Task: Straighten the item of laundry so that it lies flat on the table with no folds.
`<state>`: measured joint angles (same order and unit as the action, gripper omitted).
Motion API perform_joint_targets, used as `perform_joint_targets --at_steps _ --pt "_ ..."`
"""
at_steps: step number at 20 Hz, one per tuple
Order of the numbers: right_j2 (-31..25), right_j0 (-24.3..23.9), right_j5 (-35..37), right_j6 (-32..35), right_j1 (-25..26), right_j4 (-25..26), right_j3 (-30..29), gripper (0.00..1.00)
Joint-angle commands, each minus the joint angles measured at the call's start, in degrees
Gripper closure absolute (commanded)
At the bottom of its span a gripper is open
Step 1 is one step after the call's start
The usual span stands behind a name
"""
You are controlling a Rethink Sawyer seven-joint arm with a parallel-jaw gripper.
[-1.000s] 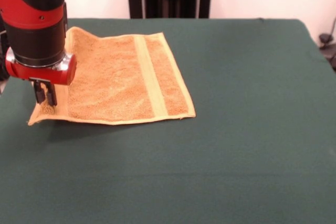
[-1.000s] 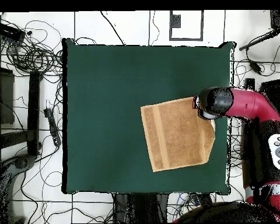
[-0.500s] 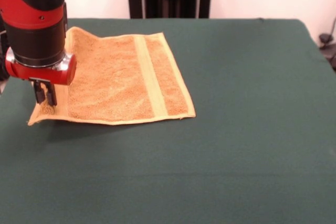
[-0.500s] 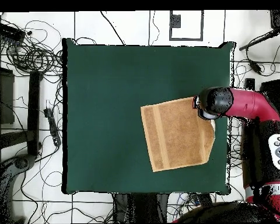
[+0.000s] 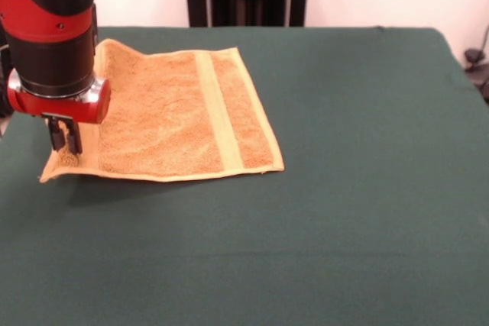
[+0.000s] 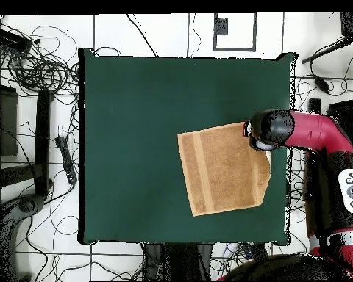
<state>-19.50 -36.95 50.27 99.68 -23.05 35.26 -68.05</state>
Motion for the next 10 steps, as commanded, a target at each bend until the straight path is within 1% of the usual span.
perform_joint_targets --at_steps 1,2,5,10 --pt "-6.2 1.4 -3.1 -13.8 1.1 1.3 -4.3 1.0" --pt "-6.4 1.3 -2.7 -15.1 1.1 1.6 -4.3 0.0" --pt "-6.0 1.4 -2.4 -11.7 1.4 0.2 -4.2 0.0" --pt "-5.9 1.6 -1.2 -11.3 1.6 -0.3 -3.6 0.0"
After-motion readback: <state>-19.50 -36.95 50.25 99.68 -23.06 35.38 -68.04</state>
